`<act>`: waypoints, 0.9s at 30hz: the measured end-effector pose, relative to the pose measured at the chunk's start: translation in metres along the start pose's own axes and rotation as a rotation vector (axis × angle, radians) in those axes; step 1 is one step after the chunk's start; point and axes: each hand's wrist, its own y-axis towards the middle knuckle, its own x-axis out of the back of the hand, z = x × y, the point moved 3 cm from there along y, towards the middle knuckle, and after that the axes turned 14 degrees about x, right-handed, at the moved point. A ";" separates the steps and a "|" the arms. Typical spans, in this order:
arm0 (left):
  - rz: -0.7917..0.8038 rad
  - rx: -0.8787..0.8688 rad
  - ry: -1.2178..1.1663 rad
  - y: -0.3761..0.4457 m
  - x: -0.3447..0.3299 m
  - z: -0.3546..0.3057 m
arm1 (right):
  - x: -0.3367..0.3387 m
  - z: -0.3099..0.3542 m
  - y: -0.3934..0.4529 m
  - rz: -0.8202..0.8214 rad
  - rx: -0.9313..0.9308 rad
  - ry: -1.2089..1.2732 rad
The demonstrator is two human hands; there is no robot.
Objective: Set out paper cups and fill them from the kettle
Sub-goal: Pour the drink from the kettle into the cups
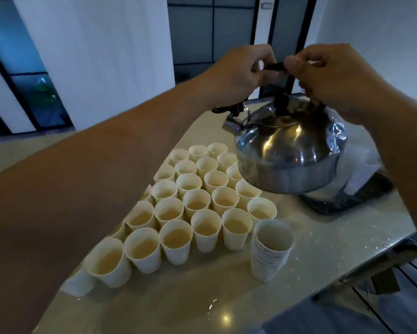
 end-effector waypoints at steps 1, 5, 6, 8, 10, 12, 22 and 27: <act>-0.027 0.005 0.009 -0.003 0.014 0.005 | -0.009 0.008 0.007 -0.029 0.013 0.018; -0.095 0.074 0.001 -0.027 0.067 0.034 | -0.058 0.044 0.033 -0.060 0.059 0.150; -0.122 0.097 0.014 -0.038 0.083 0.044 | -0.076 0.057 0.040 -0.041 0.070 0.177; -0.160 0.147 0.049 -0.057 0.109 0.064 | -0.107 0.079 0.047 -0.006 0.090 0.230; -0.198 0.207 0.094 -0.084 0.137 0.089 | -0.144 0.103 0.052 0.044 0.113 0.296; -0.225 0.261 0.125 -0.114 0.162 0.112 | -0.180 0.125 0.054 0.091 0.127 0.341; -0.319 0.539 0.287 -0.301 0.263 0.219 | -0.359 0.274 0.009 0.399 0.146 0.602; -0.374 0.602 0.312 -0.377 0.257 0.263 | -0.420 0.317 -0.047 0.614 0.084 0.681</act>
